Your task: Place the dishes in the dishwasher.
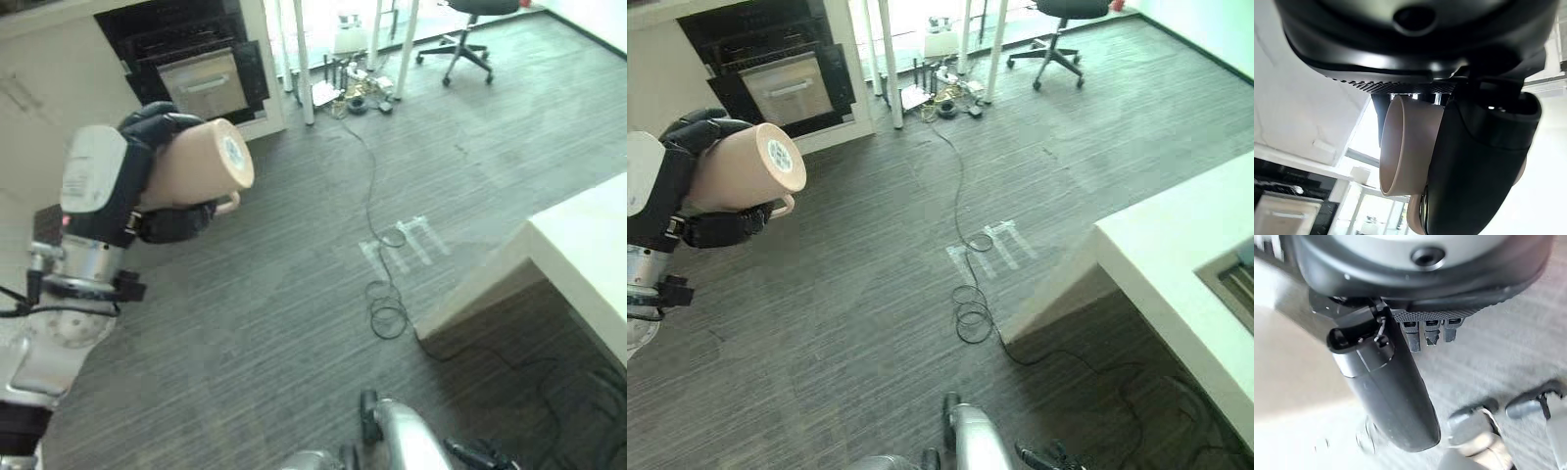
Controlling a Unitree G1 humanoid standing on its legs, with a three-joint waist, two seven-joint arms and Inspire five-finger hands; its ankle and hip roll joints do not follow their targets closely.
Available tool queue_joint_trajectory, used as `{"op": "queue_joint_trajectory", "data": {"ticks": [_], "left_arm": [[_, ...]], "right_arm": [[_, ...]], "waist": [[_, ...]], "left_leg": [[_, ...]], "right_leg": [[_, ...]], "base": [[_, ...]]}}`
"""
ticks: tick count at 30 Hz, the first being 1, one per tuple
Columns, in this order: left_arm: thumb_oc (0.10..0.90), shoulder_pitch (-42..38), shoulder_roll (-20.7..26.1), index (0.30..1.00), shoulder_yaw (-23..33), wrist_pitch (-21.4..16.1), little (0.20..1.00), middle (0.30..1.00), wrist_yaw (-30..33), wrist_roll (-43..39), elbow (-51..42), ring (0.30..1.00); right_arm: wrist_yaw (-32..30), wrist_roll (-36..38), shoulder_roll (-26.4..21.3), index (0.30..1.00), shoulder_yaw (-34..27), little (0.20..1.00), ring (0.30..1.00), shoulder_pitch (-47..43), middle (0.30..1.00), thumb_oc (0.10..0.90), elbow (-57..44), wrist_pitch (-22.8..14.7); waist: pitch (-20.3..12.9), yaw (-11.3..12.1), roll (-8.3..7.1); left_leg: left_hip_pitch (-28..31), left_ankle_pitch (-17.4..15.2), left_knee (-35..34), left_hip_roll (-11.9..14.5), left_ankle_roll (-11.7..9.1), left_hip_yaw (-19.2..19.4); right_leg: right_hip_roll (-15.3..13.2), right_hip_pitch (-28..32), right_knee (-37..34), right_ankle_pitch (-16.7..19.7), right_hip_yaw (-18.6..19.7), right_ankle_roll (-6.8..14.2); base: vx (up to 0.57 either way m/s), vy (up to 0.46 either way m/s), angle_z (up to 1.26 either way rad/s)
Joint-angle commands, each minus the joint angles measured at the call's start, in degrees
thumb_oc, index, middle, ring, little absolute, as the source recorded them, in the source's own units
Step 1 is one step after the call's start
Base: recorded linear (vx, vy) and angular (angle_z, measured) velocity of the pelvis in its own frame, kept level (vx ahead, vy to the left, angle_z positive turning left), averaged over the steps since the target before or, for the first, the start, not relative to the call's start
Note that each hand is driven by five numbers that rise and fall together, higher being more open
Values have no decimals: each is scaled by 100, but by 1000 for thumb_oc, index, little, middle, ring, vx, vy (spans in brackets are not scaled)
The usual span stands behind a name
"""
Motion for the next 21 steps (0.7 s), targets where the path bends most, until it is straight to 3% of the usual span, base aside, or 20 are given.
{"op": "queue_joint_trajectory", "data": {"ticks": [1, 2, 4, 5, 6, 8, 10, 12, 14, 15, 17, 19, 21], "left_arm": [[400, -890, 424, 300, 760, -100, 300, 300, 316, -610, -236, 300], [400, -1013, 408, 300, 775, -153, 300, 300, 137, -783, -205, 300], [400, -1082, 384, 300, 776, -134, 300, 300, 55, -839, -211, 300], [400, -1093, 352, 300, 755, -119, 300, 300, 70, -837, -215, 300], [400, -1100, 288, 300, 719, -101, 300, 300, 119, -791, -198, 300], [400, -1098, 112, 300, 698, -179, 300, 300, 110, -648, -176, 300], [400, -1080, -15, 300, 725, -221, 300, 300, 53, -560, -208, 300], [400, -981, -319, 300, 781, -383, 300, 300, -285, -652, -262, 300], [400, -897, -503, 300, 756, -535, 300, 300, -497, -626, -344, 300], [400, -828, -627, 300, 712, -619, 300, 300, -566, -573, -415, 300], [400, -748, -748, 300, 594, -668, 300, 300, -571, -463, -505, 300], [400, -628, -800, 300, 469, -705, 300, 300, -458, -280, -540, 300], [400, -616, -862, 300, 330, -696, 300, 300, -360, -32, -611, 300]], "right_arm": [[18, -77, -398, 900, 68, 900, 900, -351, 900, 800, 9, -80], [40, -144, -448, 900, 16, 900, 900, -393, 900, 800, 219, -72], [39, -273, -448, 900, -58, 900, 900, -444, 900, 800, 406, -31], [2, -336, -456, 900, -53, 900, 900, -457, 900, 800, 453, 18], [-29, -383, -478, 900, -47, 900, 900, -442, 900, 800, 491, 91], [-65, -311, -485, 900, -57, 900, 900, -411, 900, 800, 565, 137], [-34, -281, -486, 900, -91, 900, 900, -370, 900, 800, 588, 133], [102, 139, -378, 900, -141, 900, 900, -338, 900, 800, 559, -86], [173, 201, -242, 900, -170, 900, 900, -318, 900, 800, 330, -173], [153, 74, -161, 900, -152, 900, 900, -314, 900, 800, 128, -227], [85, -178, -86, 900, -14, 900, 900, -360, 900, 800, -289, -318], [198, -156, -59, 900, 141, 900, 900, -426, 900, 800, -614, -394], [301, -106, -73, 900, 183, 900, 900, -476, 900, 800, -745, -476]], "waist": [[-140, 175, -334], [-115, 226, -340], [-140, 258, -292], [-126, 263, -279], [-92, 311, -228], [-57, 393, -191], [-86, 424, -198], [-276, 403, -91], [-349, 364, -11], [-337, 303, 66], [-253, 216, 139], [-191, 174, 98], [-142, 109, 0]], "left_leg": [[-1437, 677, 2580, 986, -683, 603], [-1903, 554, 2572, 1215, -636, 814], [-1912, 513, 1796, 1347, -563, 987], [-1887, 674, 1306, 1452, -597, 1083], [-1941, 1083, 411, 1594, -753, 950], [-2317, 1142, 409, 1775, -899, 623], [-2409, 1108, 409, 1780, -931, 526], [-2160, 622, 409, 1670, -803, 464], [-1942, 430, 409, 1561, -666, 323], [-1754, 309, 409, 1523, -542, 260], [-1479, 107, 409, 1460, -315, 193], [-1214, -63, 409, 1529, -213, 489], [-1043, -221, 409, 1517, -180, 590]], "right_leg": [[-1101, 958, -191, -520, 446, 1435], [-1109, 1062, -191, -586, 329, 1373], [-1098, 1151, -191, -708, 245, 1383], [-1091, 1227, -191, -785, 241, 1384], [-1038, 1344, -191, -896, 353, 1421], [-1011, 1462, -191, -1001, 474, 1474], [-1066, 1497, -191, -1030, 498, 1507], [-1155, 1591, -191, -1049, 472, 1648], [-1084, 1805, -191, -971, 389, 1655], [-1045, 1904, -121, -559, 232, 1766], [-1106, 1329, 1001, -211, 78, 1886], [-1243, 881, 1618, -32, -157, 1929], [-1097, 879, 1120, -121, -112, 1919]], "base": [[532, -146, 28], [381, 27, 23], [334, 183, 54], [436, 357, 52], [382, 349, 35], [307, 311, 6], [233, 255, -30], [393, 440, -54], [327, 306, -10], [227, 220, 19], [173, 188, 10], [243, 27, -18], [381, -196, -54]]}}
